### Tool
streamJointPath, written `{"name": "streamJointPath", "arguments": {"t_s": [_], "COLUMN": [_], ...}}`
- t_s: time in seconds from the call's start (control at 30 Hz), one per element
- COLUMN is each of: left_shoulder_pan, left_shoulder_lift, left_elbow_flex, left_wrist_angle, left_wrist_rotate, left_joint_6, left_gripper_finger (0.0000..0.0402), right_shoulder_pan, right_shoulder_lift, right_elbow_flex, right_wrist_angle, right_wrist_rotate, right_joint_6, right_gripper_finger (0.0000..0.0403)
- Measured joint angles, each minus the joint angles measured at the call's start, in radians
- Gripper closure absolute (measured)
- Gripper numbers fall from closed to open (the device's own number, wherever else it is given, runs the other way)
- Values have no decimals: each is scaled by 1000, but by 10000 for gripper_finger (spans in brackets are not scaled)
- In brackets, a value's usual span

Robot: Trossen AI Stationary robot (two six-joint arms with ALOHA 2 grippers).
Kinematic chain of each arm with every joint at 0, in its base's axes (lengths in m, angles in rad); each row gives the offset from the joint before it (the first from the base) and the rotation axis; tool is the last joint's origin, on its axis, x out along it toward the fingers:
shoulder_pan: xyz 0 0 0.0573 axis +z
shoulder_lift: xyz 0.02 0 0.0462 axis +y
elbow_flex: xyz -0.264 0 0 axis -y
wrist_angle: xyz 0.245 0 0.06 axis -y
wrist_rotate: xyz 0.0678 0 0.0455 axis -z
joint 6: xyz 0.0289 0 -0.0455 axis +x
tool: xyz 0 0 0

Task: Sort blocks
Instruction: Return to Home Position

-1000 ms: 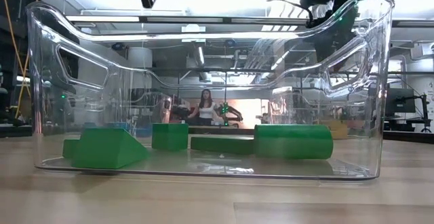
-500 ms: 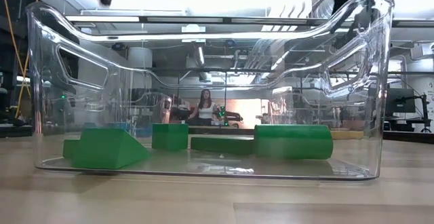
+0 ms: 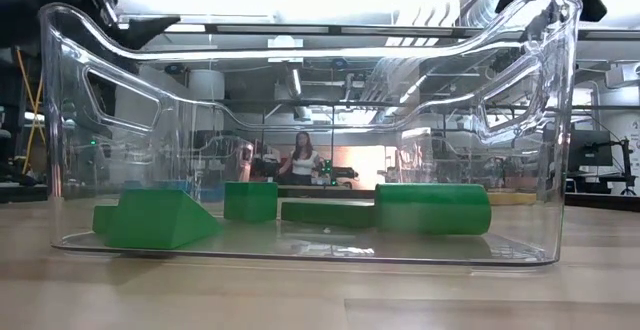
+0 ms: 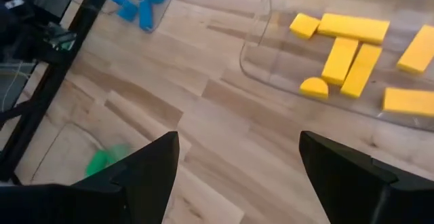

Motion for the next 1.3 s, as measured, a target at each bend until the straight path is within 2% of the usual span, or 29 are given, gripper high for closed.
{"name": "streamJointPath", "arguments": {"t_s": [0.23, 0.37, 0.47, 0.53, 0.63, 0.77, 0.9, 1.07, 1.2, 1.3], "left_shoulder_pan": [43, 59, 59, 59, 59, 59, 59, 59, 59, 59], "left_shoulder_lift": [-47, -45, -45, -45, -45, -45, -45, -45, -45, -45], "left_elbow_flex": [-46, -48, -47, -47, -47, -47, -47, -47, -47, -47], "left_wrist_angle": [-89, -147, -158, -157, -157, -157, -157, -157, -157, -157], "left_wrist_rotate": [-1, -3, -3, -3, -3, -3, -3, -3, -3, -2], "left_joint_6": [-92, -150, -176, -176, -176, -176, -176, -175, -175, -175], "left_gripper_finger": [181, 181, 181, 181, 181, 181, 181, 181, 181, 181], "right_shoulder_pan": [100, 164, 214, 239, 246, 206, 188, 191, 191, 191], "right_shoulder_lift": [-3, -42, -108, -157, -214, -221, -232, -264, -269, -268], "right_elbow_flex": [-2, -81, -214, -336, -536, -749, -878, -988, -1035, -1045], "right_wrist_angle": [-140, -107, 62, 239, 633, 1190, 1539, 1745, 1747, 1669], "right_wrist_rotate": [-5, -34, -68, -80, -132, -226, -238, -230, -216, -216], "right_joint_6": [43, 39, -6, -41, -136, -233, -266, -301, -279, -269], "right_gripper_finger": [100, 100, 100, 100, 100, 100, 100, 100, 100, 100]}}
